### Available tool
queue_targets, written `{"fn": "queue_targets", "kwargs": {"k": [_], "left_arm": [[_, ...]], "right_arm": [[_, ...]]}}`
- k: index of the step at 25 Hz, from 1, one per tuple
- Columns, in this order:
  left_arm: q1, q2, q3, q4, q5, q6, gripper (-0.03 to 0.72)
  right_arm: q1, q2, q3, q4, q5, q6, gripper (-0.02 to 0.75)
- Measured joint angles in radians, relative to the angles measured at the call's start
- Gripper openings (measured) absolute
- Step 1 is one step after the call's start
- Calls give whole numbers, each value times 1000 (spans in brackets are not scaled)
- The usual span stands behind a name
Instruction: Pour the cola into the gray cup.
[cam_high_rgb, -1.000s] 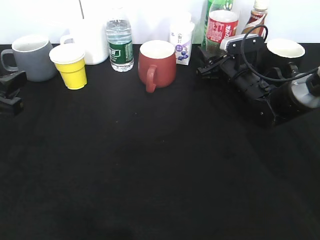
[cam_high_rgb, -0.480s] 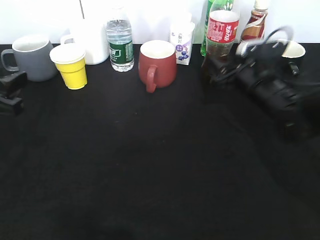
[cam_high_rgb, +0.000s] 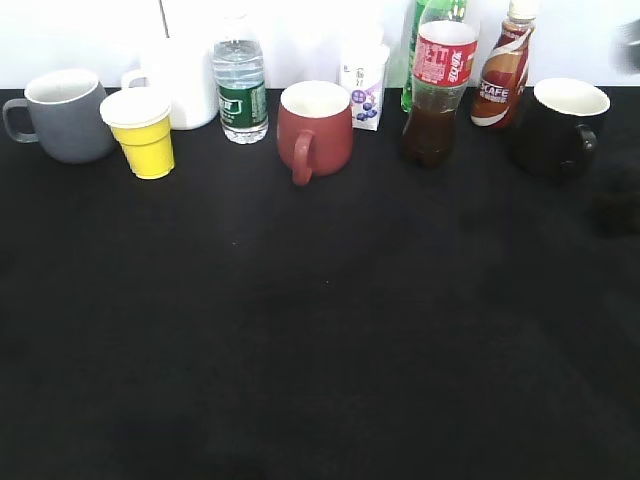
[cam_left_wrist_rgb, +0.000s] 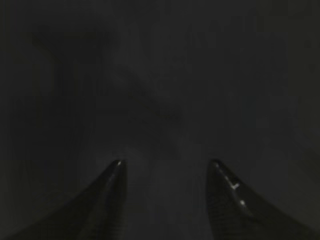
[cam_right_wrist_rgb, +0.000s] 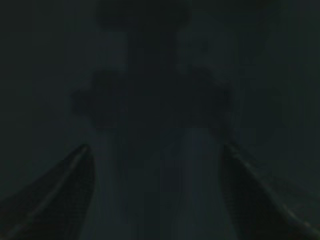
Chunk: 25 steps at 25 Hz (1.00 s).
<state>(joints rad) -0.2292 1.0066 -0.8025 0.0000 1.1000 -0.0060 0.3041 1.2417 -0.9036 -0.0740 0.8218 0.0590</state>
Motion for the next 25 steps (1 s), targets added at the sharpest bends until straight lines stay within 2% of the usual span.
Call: {"fn": "queue_targets", "kwargs": {"k": [2,7,10,13,18,25], "left_arm": [[0,-119,0,-34,60,0,393],[0,-505,18,-37,100,0,451],[-1,-674,133,-37,118,0,454],[-1,-752,234,-36,76,0,454],[-1,-754,279,-24,-25,0,454],[-1,-754,281,-21,-34,0,454]], "right_arm": [[0,-146,-1,1,66,-2,585],[0,-560,38,11,200,-2,585],[0,-802,172,12,299,-2,585],[0,-1003,329,19,308,-2,585],[0,-1054,399,84,232,-2,585],[0,-1054,399,83,221,-2,585]]}}
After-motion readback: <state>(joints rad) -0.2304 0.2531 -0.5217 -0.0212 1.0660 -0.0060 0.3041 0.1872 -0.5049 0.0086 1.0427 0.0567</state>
